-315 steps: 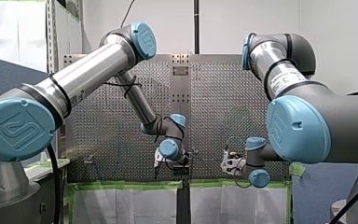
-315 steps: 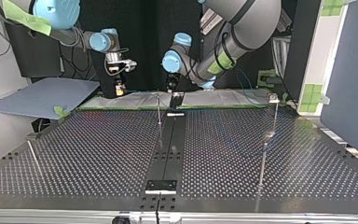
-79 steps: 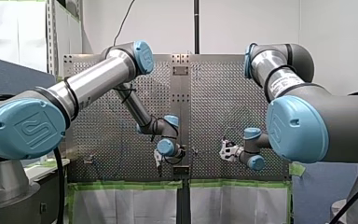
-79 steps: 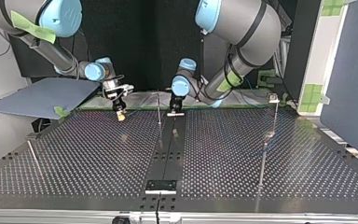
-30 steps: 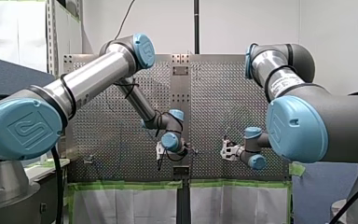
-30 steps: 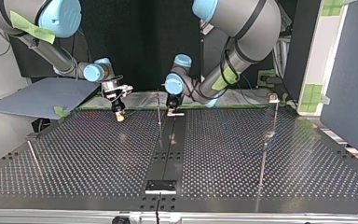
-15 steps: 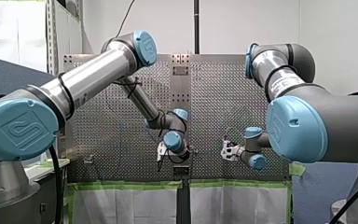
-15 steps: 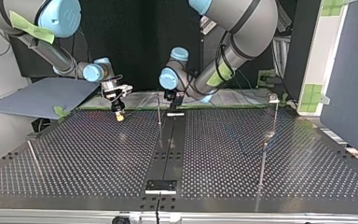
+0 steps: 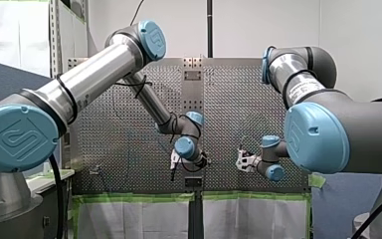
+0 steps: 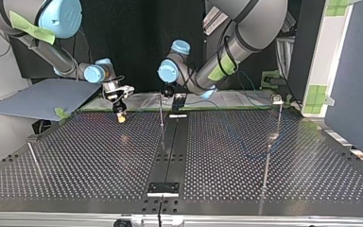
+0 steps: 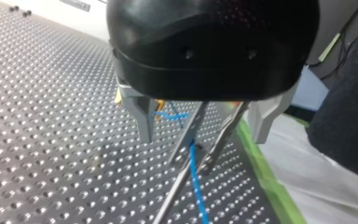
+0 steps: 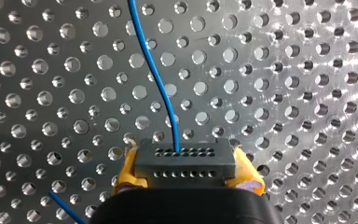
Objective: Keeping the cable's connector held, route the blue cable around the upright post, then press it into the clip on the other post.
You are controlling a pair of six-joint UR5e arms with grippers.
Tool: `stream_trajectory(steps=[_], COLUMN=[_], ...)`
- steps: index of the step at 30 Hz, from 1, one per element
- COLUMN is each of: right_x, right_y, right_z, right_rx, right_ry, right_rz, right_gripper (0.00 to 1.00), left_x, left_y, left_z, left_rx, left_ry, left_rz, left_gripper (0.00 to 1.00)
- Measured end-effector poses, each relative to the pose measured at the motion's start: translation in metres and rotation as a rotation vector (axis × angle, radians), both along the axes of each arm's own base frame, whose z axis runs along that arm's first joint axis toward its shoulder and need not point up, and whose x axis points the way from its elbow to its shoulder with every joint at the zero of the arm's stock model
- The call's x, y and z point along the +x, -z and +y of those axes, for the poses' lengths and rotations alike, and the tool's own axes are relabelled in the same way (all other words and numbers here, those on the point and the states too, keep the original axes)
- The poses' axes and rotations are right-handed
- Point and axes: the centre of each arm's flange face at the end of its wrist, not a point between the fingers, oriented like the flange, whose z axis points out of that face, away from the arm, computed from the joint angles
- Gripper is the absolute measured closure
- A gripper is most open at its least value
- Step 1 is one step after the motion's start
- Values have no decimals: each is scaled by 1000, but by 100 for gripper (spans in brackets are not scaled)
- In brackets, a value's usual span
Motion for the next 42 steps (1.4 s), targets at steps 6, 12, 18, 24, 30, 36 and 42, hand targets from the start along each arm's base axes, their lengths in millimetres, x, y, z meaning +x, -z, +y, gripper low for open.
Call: stream_trajectory(steps=[6,12,18,24,30,36,42], right_x=[0,0,0,0,0,-1,-2], right_y=[0,1,0,1,1,0,1], right_z=[0,0,0,0,0,0,0], right_rx=[2,2,2,3,3,3,6], right_ry=[0,1,1,1,1,3,3], right_rz=[0,1,0,1,0,-2,1], right_gripper=[100,100,100,100,100,100,100], left_x=[-9,-12,-12,-12,-12,-14,-22], left_y=[3,6,6,6,7,7,-2], left_z=[-1,-1,-1,-1,-1,1,6], left_rx=[7,6,-3,-8,-9,0,7], left_ry=[8,11,8,6,4,-2,-13], left_rz=[9,13,14,15,16,18,-7], left_gripper=[0,0,0,0,0,0,0])
